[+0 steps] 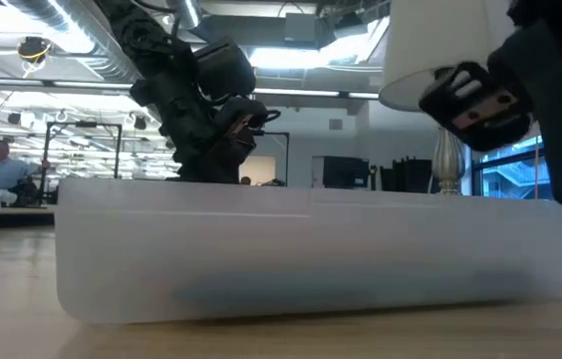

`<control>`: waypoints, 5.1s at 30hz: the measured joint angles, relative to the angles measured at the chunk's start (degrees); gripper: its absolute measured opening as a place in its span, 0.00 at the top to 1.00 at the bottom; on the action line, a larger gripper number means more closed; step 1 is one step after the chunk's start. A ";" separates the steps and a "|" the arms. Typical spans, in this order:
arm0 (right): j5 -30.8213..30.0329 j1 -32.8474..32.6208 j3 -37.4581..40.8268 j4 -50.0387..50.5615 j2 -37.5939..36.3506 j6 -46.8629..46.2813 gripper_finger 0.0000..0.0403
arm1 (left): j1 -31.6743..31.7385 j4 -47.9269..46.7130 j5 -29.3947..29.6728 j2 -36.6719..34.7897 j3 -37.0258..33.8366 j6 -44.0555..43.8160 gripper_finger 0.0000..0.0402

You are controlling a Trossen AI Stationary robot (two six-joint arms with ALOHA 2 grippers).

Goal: Pick & place school supplies into a supply box
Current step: Close the pink supply box

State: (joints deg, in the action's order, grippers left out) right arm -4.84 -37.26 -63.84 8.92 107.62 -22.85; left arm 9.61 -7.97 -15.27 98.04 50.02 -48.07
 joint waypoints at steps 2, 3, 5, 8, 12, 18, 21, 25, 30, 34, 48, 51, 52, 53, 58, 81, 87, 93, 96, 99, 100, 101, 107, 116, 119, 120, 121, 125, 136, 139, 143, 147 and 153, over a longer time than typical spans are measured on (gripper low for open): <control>-1.70 -0.12 -2.25 1.63 1.17 0.22 1.00 | 0.00 0.21 -0.11 0.00 0.02 0.47 0.99; -2.34 -0.12 -3.09 2.26 1.75 0.22 1.00 | 0.00 0.05 -0.54 0.00 0.02 0.78 0.99; -3.27 -0.08 -4.00 4.83 2.50 0.15 1.00 | 0.02 0.62 -2.34 0.00 0.01 0.90 0.99; -3.52 0.29 -4.89 4.59 4.39 -1.02 1.00 | -0.15 0.27 -3.14 0.00 0.00 1.49 0.99; -6.07 0.25 -4.87 4.66 5.73 -4.52 1.00 | -0.35 0.67 -4.22 0.00 0.00 1.48 0.99; -7.16 0.51 -4.88 4.49 5.74 -6.91 1.00 | -0.61 2.18 -6.17 0.00 0.54 0.95 0.99; -7.67 0.62 -5.22 4.04 5.72 -6.91 1.00 | -0.61 2.30 -6.30 0.00 1.99 0.89 0.99; -8.05 0.75 -5.22 4.01 5.68 -6.94 1.00 | -0.61 2.26 -6.53 -0.04 4.39 1.78 0.99; -8.42 0.97 -5.24 4.11 5.65 -6.91 1.00 | -0.65 2.42 -9.74 -0.08 7.71 2.18 0.99; -8.83 1.18 -5.24 5.04 5.65 -7.13 1.00 | -1.32 2.10 -10.70 -0.66 9.79 2.16 0.99; -13.44 3.19 -5.18 6.49 5.65 -6.38 1.00 | -12.31 -1.34 -10.21 -0.77 10.99 -3.92 0.99; -13.22 3.42 -5.18 6.55 5.65 -6.38 1.00 | -15.07 -1.52 -6.07 -1.84 11.91 -4.78 0.99; -13.07 3.42 -5.18 6.54 5.65 -6.38 1.00 | -15.88 -2.82 -4.87 -1.78 11.86 -5.19 0.99; -12.94 3.42 -5.18 6.41 5.65 -6.38 1.00 | -16.76 -4.30 -3.60 -1.46 11.55 -5.60 0.99; -12.50 3.70 -5.15 5.83 5.65 -6.44 0.99 | -19.69 -4.55 0.75 -0.96 11.60 -7.10 0.99; 0.25 3.51 -17.64 30.43 0.82 -11.13 0.99 | -21.18 -1.64 3.80 -0.59 11.69 -7.46 0.99; 1.52 3.48 -20.68 33.99 0.82 -10.07 0.99 | -21.18 -0.87 4.94 -0.55 11.65 -6.67 0.99; 3.51 3.20 -21.55 34.51 0.82 -9.96 0.99 | -21.18 -0.73 5.36 -0.55 11.65 -6.67 0.99; 3.57 3.07 -21.66 36.03 0.82 -11.09 0.99 | -21.16 -0.69 5.41 -0.55 11.65 -6.67 0.99; 3.60 2.68 -21.66 37.23 0.82 -11.35 0.99 | -21.16 -0.72 5.63 -0.55 11.65 -6.67 0.99; 3.77 2.49 -21.66 37.39 0.82 -10.89 0.99 | -21.16 -0.69 5.95 -0.55 11.65 -6.67 0.99; 4.30 2.35 -21.66 37.54 0.82 -10.07 0.99 | -21.16 -0.70 6.41 -0.55 11.65 -6.66 0.99; 6.39 2.13 -20.52 37.67 0.82 -9.86 0.99 | -21.16 -0.77 7.27 -0.52 11.65 -6.67 0.99; 22.64 2.13 -16.62 37.71 0.80 -9.81 0.99 | -21.14 -1.67 8.46 -0.44 11.54 -6.67 0.99; 26.90 2.17 -15.00 37.57 0.80 -9.75 0.99 | -21.14 -1.63 8.52 -0.44 11.54 -6.67 0.99; 28.23 2.17 -14.51 37.66 0.80 -9.75 0.99 | -21.14 -1.64 8.55 -0.44 11.54 -6.67 0.99; 29.44 2.17 -14.13 37.89 0.80 -9.71 0.99 | -21.14 -1.64 8.66 -0.44 11.54 -6.67 0.99; 30.90 2.13 -13.66 38.30 0.80 -9.54 0.99 | -21.14 -1.74 9.71 -0.44 11.54 -6.67 0.99; 4.09 2.15 -14.77 38.43 -4.76 -13.17 0.99 | -22.06 -3.10 9.74 -3.14 11.58 0.28 0.99; -5.82 2.36 -14.67 34.62 -6.72 -14.48 0.99 | -23.01 -2.83 9.66 -3.72 11.64 5.09 0.99; -10.44 3.50 -13.96 25.09 -6.02 -12.56 0.99 | -23.75 -2.70 11.17 -2.51 11.71 6.77 0.99; -10.54 5.07 -12.05 21.56 -4.24 -11.30 0.99 | -23.86 -3.32 12.32 0.09 11.56 6.85 0.99; -7.89 8.07 -6.25 19.13 -2.96 -13.85 0.99 | -24.04 -4.30 11.38 2.98 11.74 6.42 0.99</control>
State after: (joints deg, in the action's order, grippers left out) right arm -12.72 -29.19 -70.08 28.05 104.66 -36.70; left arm -14.44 -12.27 -3.88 101.02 61.76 -41.65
